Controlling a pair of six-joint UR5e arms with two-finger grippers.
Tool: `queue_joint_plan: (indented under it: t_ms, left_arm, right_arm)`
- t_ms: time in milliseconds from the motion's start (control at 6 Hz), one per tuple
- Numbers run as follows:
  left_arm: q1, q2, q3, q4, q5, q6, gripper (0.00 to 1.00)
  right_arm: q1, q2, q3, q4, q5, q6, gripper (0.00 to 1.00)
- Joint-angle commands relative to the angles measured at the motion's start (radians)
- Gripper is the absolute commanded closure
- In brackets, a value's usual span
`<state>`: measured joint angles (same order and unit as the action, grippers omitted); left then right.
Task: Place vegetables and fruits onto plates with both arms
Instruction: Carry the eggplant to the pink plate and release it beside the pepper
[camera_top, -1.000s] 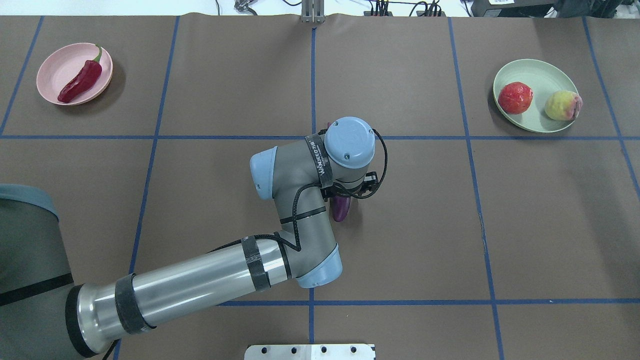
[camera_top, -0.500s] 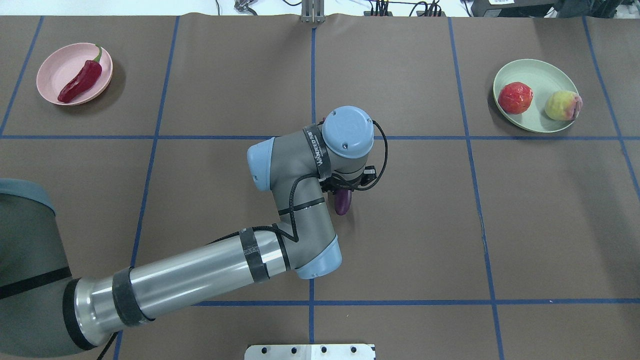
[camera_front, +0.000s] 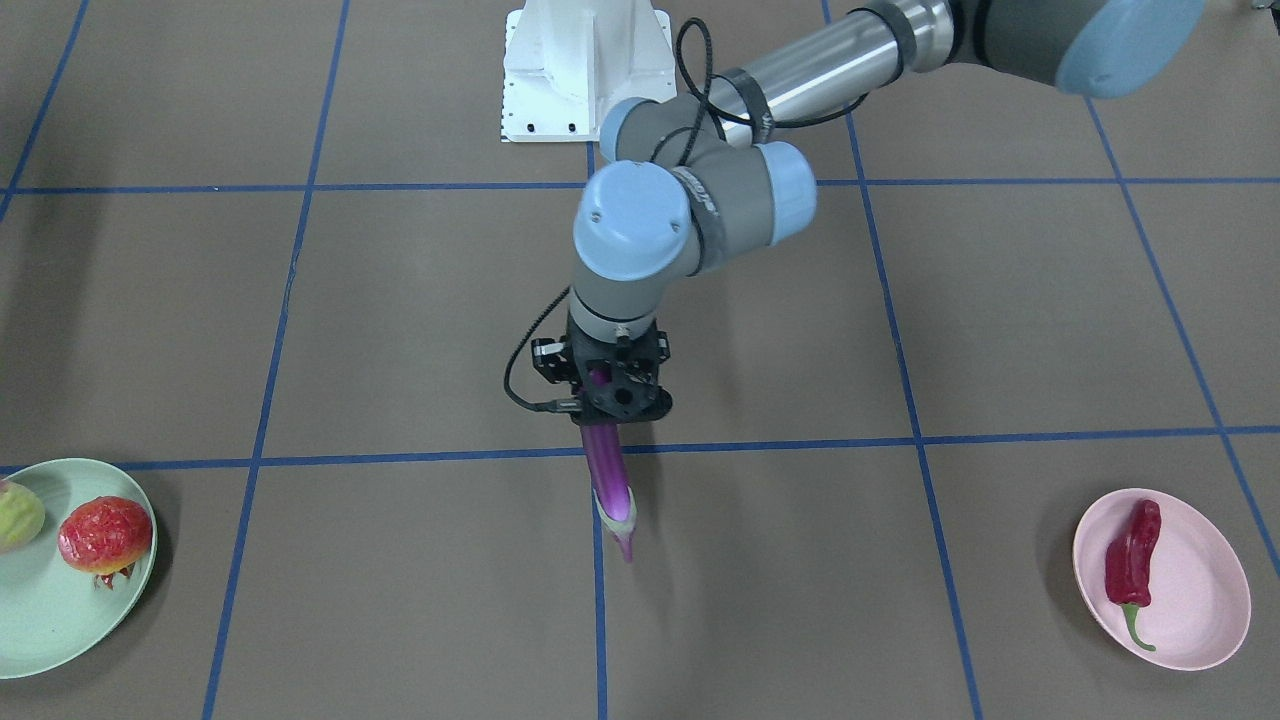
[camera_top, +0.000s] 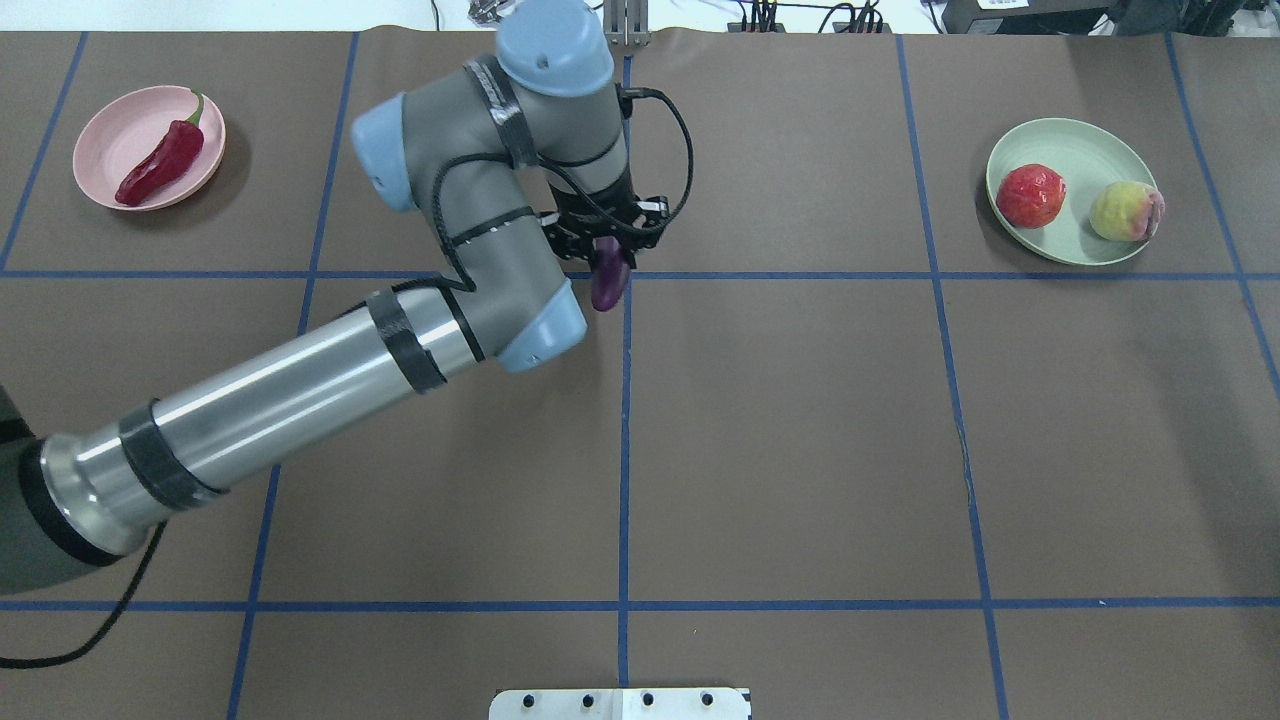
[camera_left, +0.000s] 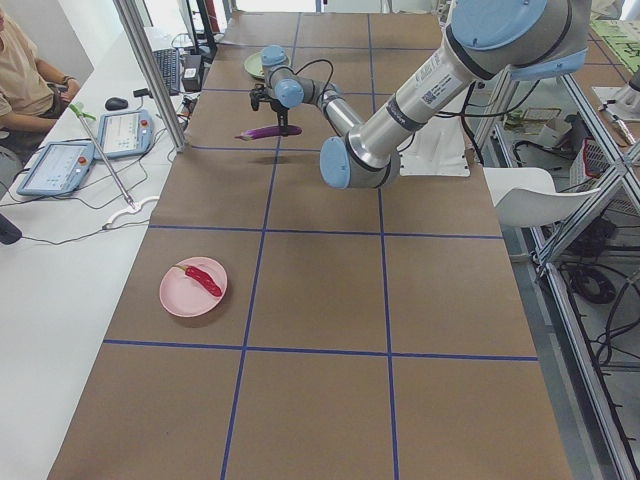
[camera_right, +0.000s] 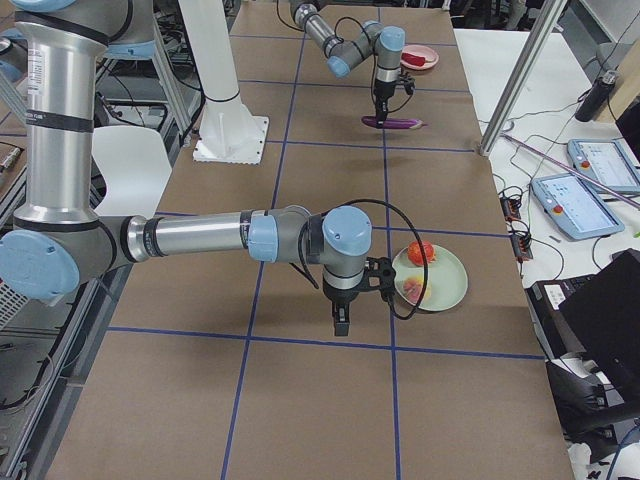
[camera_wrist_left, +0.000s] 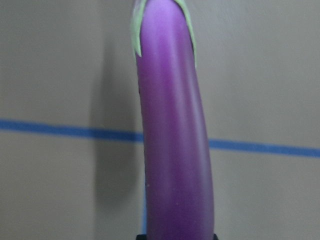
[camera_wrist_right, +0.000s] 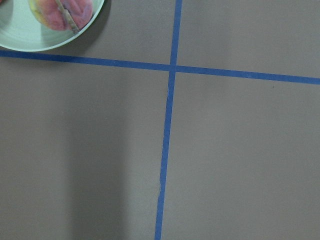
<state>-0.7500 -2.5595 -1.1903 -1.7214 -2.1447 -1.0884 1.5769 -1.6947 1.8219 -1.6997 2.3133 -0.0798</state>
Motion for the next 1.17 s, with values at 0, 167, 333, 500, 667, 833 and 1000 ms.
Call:
queue_joint_plan:
  t_ms: [0,167,333,500,667,833,1000]
  left_arm:
    - [-0.195,0.161,-0.006,0.002,-0.049,0.397,1.0]
    - [-0.3,0.258,-0.002,0.0,-0.044,0.705,1.0]
    - [-0.406,0.298,0.064,-0.003,-0.044,0.963,1.0]
    - [-0.472,0.332,0.142,-0.018,-0.037,1.127,1.0]
    - [-0.549,0.34,0.272,-0.13,-0.011,1.245,1.0]
    - [-0.552,0.338,0.376,-0.239,0.058,1.257,1.0]
    - [-0.539,0.335,0.411,-0.277,0.077,1.25,1.0]
  right_arm:
    - [0.0,0.0,-0.003,0.0,0.0,-0.003,0.0]
    - [0.0,-0.003,-0.001,0.0,0.0,-0.003,0.0]
    - [0.0,-0.005,0.001,0.002,0.0,-0.003,0.0]
    - [0.0,-0.005,0.002,0.002,0.0,-0.001,0.0]
    - [0.0,-0.003,0.001,0.0,0.0,-0.001,0.0]
    - [0.0,-0.003,0.002,0.0,0.0,-0.001,0.0]
    - [0.0,-0.003,0.001,0.0,0.0,-0.001,0.0]
